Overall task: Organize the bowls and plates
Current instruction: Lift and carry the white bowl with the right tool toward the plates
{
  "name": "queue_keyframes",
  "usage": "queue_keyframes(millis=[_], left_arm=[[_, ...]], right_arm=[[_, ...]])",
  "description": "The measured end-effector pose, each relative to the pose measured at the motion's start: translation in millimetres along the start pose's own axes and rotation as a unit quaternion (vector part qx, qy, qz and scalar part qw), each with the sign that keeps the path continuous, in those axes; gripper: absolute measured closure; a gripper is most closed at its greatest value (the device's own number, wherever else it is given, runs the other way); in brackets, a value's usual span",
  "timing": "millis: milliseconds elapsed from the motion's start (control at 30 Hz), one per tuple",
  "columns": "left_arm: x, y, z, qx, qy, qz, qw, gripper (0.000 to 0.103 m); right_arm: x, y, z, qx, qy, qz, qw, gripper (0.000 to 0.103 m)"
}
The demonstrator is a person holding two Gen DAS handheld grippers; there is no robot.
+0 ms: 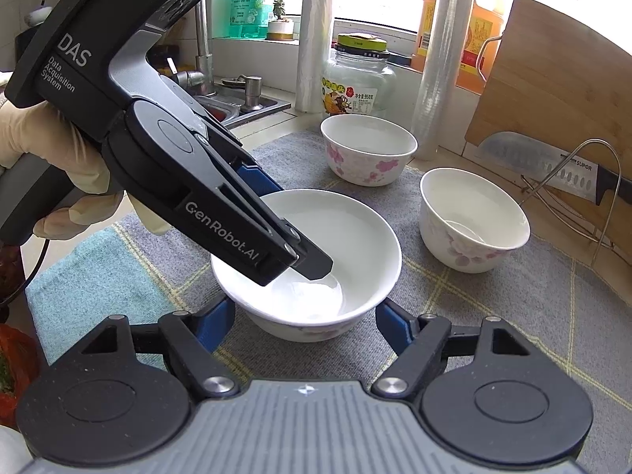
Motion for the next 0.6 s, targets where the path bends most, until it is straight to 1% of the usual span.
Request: queue_keyframes(millis=[233,600], left_arm=[[4,10,-6,-0.010,0.003,0.004,0.9999,0.047],[18,51,-9,-0.037,0.009,0.036,0.9986,0.047]], right_arm=[[-4,2,-14,-0.003,-0.001,0.007,1.000,0.021],[-25,20,-40,-0.028,-0.007,0.030,0.999,0.021]])
Point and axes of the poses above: each gripper's, at about its wrist camera, not at the fingertips, and z roughly the way its jaws point, y to its right, x to its top, the point moved 10 cm from there along z, roughly the way its jaws point, and after that the axes turned 7 degrees about x, right-handed, at the moved point
